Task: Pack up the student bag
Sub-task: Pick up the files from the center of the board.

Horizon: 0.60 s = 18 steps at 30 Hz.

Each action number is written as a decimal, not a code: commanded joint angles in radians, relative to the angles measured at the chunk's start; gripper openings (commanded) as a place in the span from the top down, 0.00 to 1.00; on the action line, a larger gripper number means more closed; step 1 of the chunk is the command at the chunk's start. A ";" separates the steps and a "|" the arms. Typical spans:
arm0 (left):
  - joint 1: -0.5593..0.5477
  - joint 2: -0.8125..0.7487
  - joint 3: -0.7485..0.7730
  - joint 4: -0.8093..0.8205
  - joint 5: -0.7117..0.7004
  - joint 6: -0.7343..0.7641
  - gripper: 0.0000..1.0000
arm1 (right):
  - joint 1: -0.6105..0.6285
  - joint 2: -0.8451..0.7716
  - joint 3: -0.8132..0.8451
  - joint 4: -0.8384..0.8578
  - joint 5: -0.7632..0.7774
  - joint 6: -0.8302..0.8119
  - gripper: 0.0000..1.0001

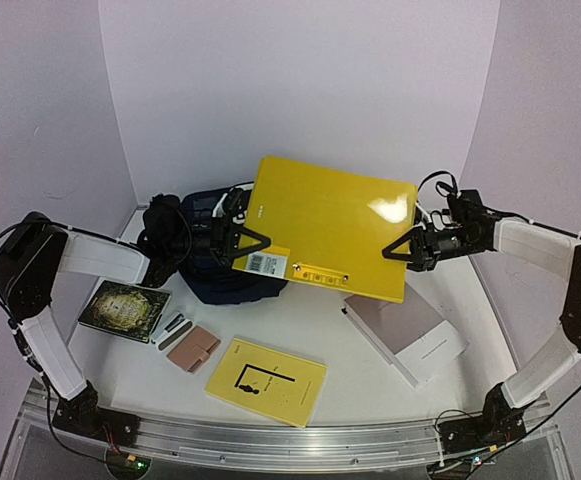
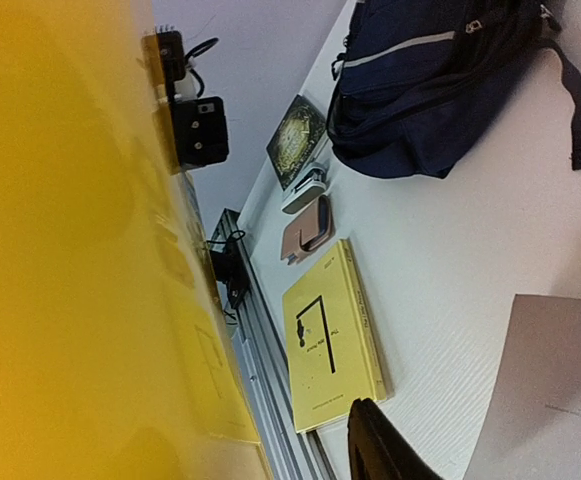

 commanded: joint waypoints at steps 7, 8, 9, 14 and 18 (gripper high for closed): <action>-0.002 -0.126 0.159 -0.675 -0.301 0.438 0.32 | 0.014 -0.043 0.035 0.028 0.014 0.106 1.00; -0.002 -0.145 0.188 -0.809 -0.401 0.513 0.27 | 0.013 -0.047 0.035 0.040 0.032 0.127 1.00; 0.000 -0.159 0.216 -0.927 -0.487 0.579 0.23 | 0.013 -0.054 0.032 0.066 0.054 0.158 1.00; -0.002 -0.155 0.314 -1.260 -0.838 0.853 0.20 | 0.004 -0.113 -0.027 0.258 0.184 0.352 1.00; -0.009 -0.044 0.394 -1.453 -0.969 1.014 0.30 | -0.001 -0.130 -0.063 0.265 0.266 0.381 1.00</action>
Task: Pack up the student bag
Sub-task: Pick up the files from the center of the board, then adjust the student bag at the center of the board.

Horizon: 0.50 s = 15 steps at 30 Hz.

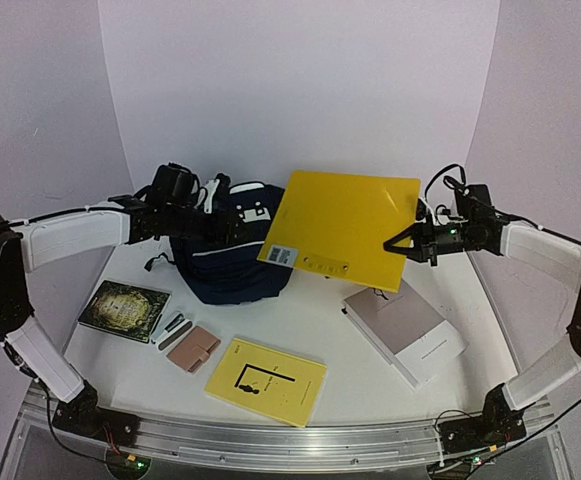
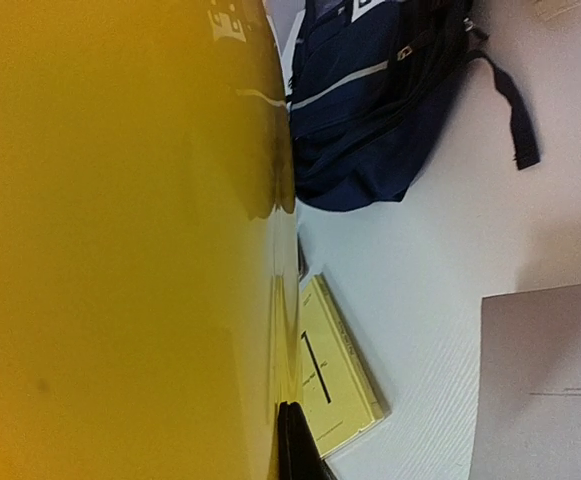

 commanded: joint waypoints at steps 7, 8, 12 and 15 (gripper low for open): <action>-0.067 0.278 0.169 -0.417 -0.551 0.463 0.38 | -0.009 -0.055 -0.082 0.107 0.104 0.102 1.00; -0.068 0.299 0.177 -0.419 -0.571 0.484 0.37 | -0.009 -0.055 -0.092 0.105 0.111 0.102 1.00; -0.066 0.359 0.209 -0.402 -0.665 0.532 0.28 | -0.008 -0.051 -0.122 0.098 0.168 0.079 1.00; -0.065 0.360 0.228 -0.384 -0.669 0.530 0.24 | -0.008 -0.034 -0.124 0.092 0.190 0.068 1.00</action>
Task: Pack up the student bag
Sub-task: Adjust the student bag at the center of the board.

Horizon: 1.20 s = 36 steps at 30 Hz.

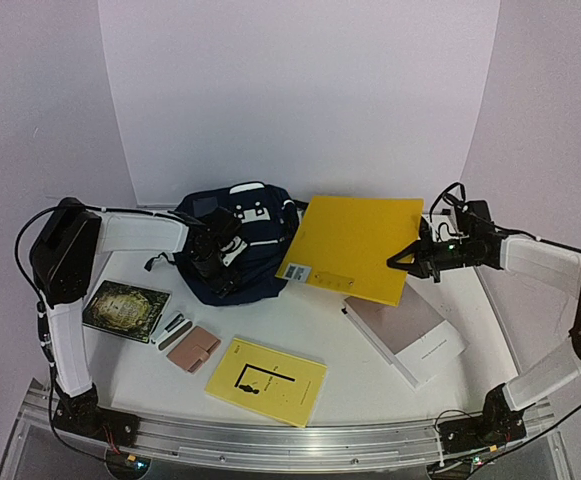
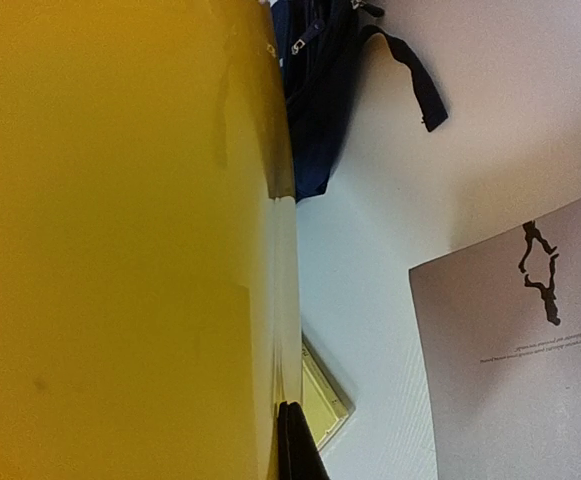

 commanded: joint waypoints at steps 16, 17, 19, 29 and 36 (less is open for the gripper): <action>0.099 -0.083 0.030 0.074 -0.094 0.086 0.18 | 0.030 0.054 0.020 0.035 0.023 -0.032 1.00; 0.099 -0.120 0.010 0.093 -0.038 0.086 0.19 | 0.030 0.051 0.019 0.034 0.023 -0.034 1.00; 0.100 -0.213 -0.052 0.157 0.091 0.084 0.19 | 0.031 0.043 0.015 0.034 0.028 -0.041 1.00; 0.295 -0.161 0.109 0.137 0.137 -0.200 0.15 | 0.074 0.044 0.024 0.036 0.026 -0.032 1.00; 0.407 0.019 0.270 0.081 0.236 -0.315 0.15 | 0.104 0.063 0.049 0.051 0.024 -0.006 1.00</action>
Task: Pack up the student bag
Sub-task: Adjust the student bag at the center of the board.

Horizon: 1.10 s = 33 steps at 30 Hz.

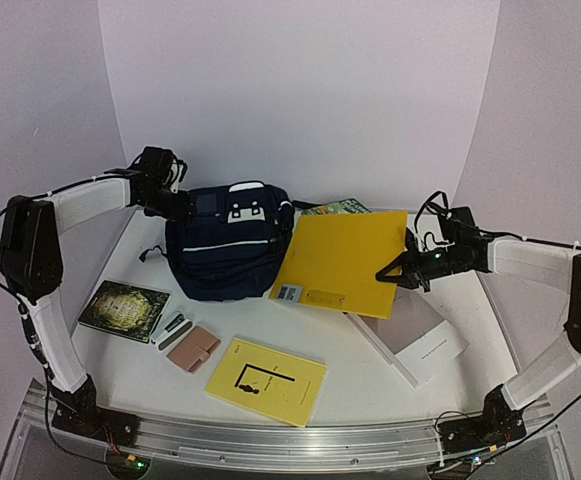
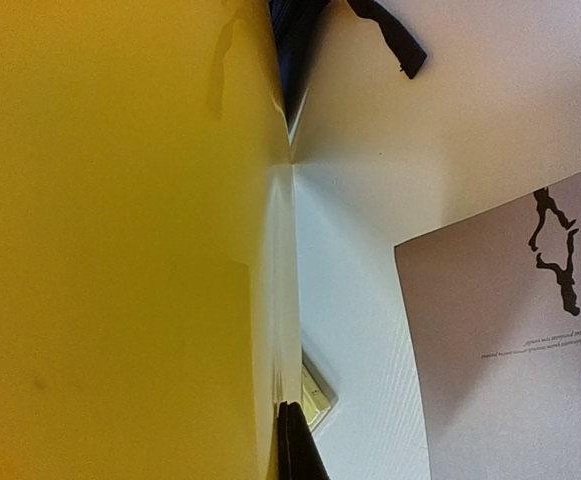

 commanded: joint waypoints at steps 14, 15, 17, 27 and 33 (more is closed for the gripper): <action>0.042 0.146 -0.090 0.017 0.245 -0.225 0.49 | 0.063 0.115 0.162 0.107 0.073 0.049 1.00; 0.039 0.129 -0.121 0.029 0.247 -0.233 0.53 | 0.064 0.121 0.169 0.113 0.083 0.051 1.00; 0.028 0.087 -0.184 0.056 0.253 -0.243 0.64 | 0.064 0.132 0.181 0.128 0.107 0.057 1.00; -0.139 -0.008 -0.297 0.104 0.230 -0.307 1.00 | 0.062 0.202 0.277 0.166 0.228 0.057 1.00; -0.178 -0.002 -0.301 0.178 0.312 -0.387 1.00 | 0.051 0.248 0.370 0.167 0.335 0.031 1.00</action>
